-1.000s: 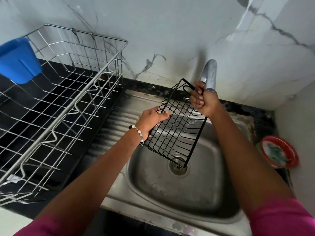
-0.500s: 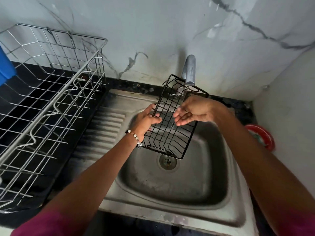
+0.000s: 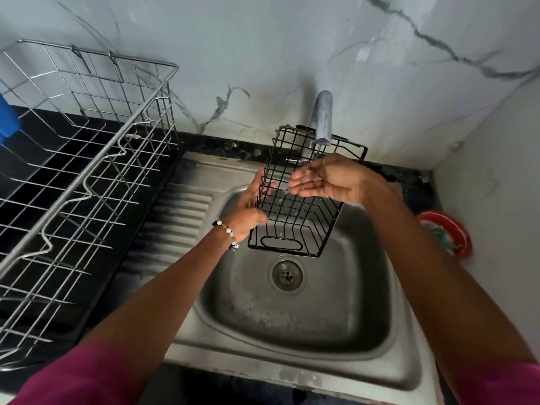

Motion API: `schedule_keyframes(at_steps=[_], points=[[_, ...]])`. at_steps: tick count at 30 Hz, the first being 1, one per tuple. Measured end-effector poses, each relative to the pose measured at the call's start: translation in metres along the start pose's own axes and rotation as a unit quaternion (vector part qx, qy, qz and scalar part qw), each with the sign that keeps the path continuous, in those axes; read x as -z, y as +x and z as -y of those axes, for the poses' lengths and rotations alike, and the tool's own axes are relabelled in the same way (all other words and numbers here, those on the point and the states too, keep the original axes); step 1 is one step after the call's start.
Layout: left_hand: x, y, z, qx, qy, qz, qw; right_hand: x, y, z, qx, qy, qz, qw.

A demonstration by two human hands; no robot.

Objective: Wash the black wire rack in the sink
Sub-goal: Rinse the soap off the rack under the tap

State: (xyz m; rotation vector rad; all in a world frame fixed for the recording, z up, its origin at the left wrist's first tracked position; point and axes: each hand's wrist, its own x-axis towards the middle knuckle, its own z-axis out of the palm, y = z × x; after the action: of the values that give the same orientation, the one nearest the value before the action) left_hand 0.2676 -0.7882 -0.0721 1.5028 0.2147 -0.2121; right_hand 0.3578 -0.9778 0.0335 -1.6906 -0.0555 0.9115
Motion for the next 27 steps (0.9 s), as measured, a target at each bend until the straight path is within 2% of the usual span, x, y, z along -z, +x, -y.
schedule_keyframes(at_steps=[3, 6, 9, 13, 16, 19, 23, 27], points=[[-0.005, 0.002, 0.000, 0.005, -0.003, -0.004, 1.000, -0.001, 0.001, -0.003, -0.016, -0.092, -0.044, 0.995], [-0.011, 0.000, -0.003, -0.007, -0.019, -0.006, 1.000, -0.004, -0.002, -0.002, -0.042, -0.062, 0.006, 0.997], [-0.015, -0.001, -0.002, -0.012, -0.033, -0.012, 0.999, -0.004, -0.001, -0.003, -0.036, -0.120, -0.059, 0.990], [-0.018, 0.001, -0.001, -0.016, -0.043, -0.019, 0.999, -0.005, 0.000, -0.001, -0.024, -0.018, -0.027, 0.999], [-0.018, 0.003, 0.001, -0.018, -0.051, -0.020, 0.998, -0.005, 0.001, 0.001, -0.009, -0.019, -0.061, 0.998], [-0.012, 0.005, 0.001, -0.019, -0.059, -0.031, 0.998, -0.007, 0.001, -0.001, -0.011, 0.036, 0.001, 0.999], [-0.004, 0.004, 0.004, -0.034, -0.058, -0.060, 0.996, -0.011, 0.002, -0.004, -0.017, -0.037, -0.046, 0.998], [-0.001, 0.004, 0.008, -0.053, -0.047, -0.096, 0.993, -0.019, 0.002, -0.002, -0.027, -0.023, 0.028, 0.999]])
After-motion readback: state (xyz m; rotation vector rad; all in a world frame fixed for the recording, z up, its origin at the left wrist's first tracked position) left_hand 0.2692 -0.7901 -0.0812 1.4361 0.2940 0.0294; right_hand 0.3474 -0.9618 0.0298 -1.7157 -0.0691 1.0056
